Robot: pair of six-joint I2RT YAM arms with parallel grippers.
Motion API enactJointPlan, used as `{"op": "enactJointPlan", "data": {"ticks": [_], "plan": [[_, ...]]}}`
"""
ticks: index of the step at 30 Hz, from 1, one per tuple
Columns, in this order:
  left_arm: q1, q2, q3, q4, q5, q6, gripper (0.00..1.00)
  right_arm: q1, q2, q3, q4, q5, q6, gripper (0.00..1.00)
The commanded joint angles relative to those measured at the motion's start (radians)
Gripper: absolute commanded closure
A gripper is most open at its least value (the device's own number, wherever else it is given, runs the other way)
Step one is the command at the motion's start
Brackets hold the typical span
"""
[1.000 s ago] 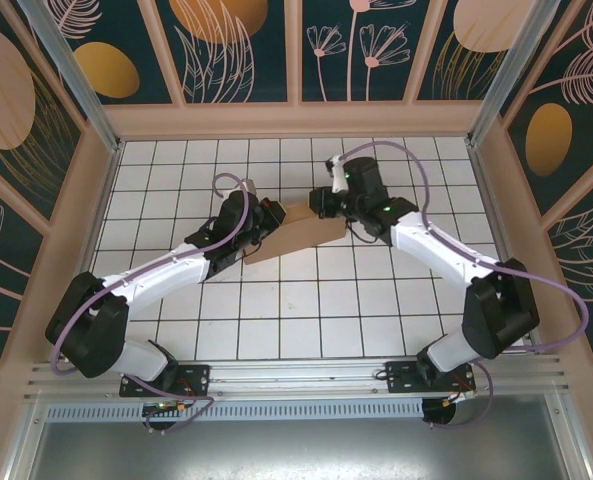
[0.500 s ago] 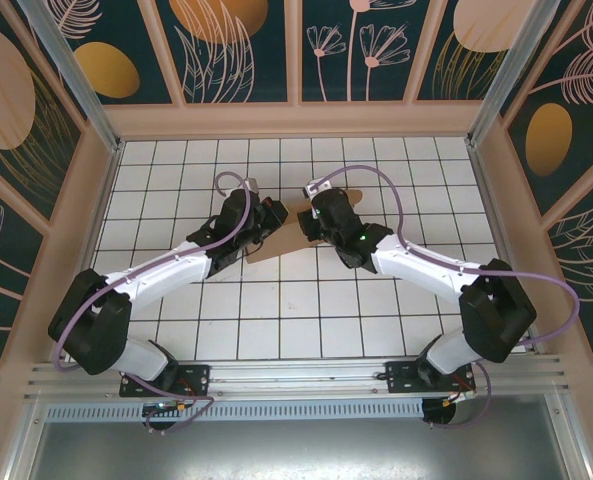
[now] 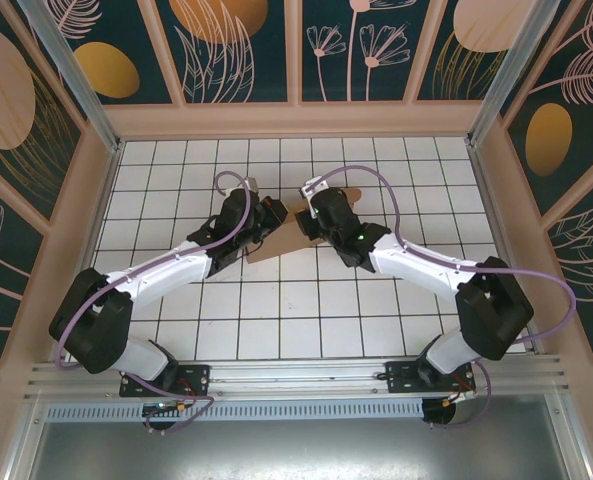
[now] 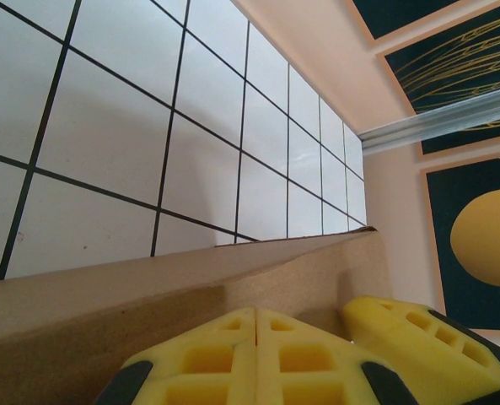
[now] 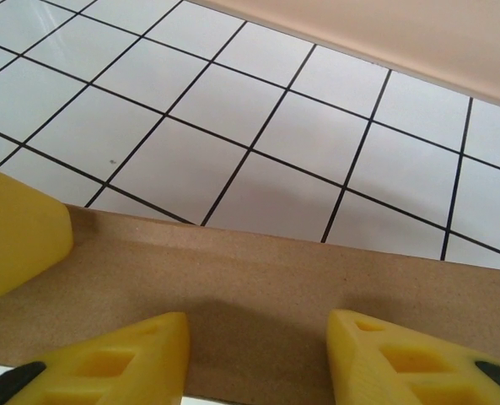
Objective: Fold the paper box
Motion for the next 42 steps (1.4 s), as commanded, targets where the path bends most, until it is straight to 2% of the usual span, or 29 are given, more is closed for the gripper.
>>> {"op": "enactJointPlan", "data": {"ticks": [1,6,9,15,16,20,23,29,42], "plan": [[-0.007,0.031,-0.023,-0.122,0.058,0.007,1.0,-0.006,0.069,0.013,-0.128,-0.1,0.033,0.55],[-0.007,0.016,0.002,-0.152,0.056,0.019,1.0,-0.007,0.113,0.005,-0.182,-0.11,0.065,0.56],[-0.005,-0.009,0.03,-0.18,0.05,0.034,0.94,-0.015,0.13,-0.005,-0.199,-0.123,0.075,0.56],[0.012,-0.092,0.122,-0.329,0.007,0.057,0.76,-0.023,0.136,-0.013,-0.216,-0.113,0.094,0.57],[0.022,-0.117,0.118,-0.353,-0.002,0.047,0.74,-0.024,0.138,-0.009,-0.22,-0.112,0.096,0.57],[0.082,-0.224,0.057,-0.438,0.001,-0.024,0.52,-0.023,0.148,0.005,-0.231,-0.11,0.099,0.57],[0.119,-0.301,0.017,-0.498,-0.006,-0.034,0.46,-0.023,0.148,0.012,-0.235,-0.118,0.099,0.57],[0.221,-0.384,-0.053,-0.527,0.023,-0.015,0.44,-0.022,0.153,0.021,-0.237,-0.139,0.102,0.57],[0.258,-0.346,-0.128,-0.441,0.022,-0.017,0.45,-0.011,0.166,0.045,-0.256,-0.155,0.1,0.57]]}}
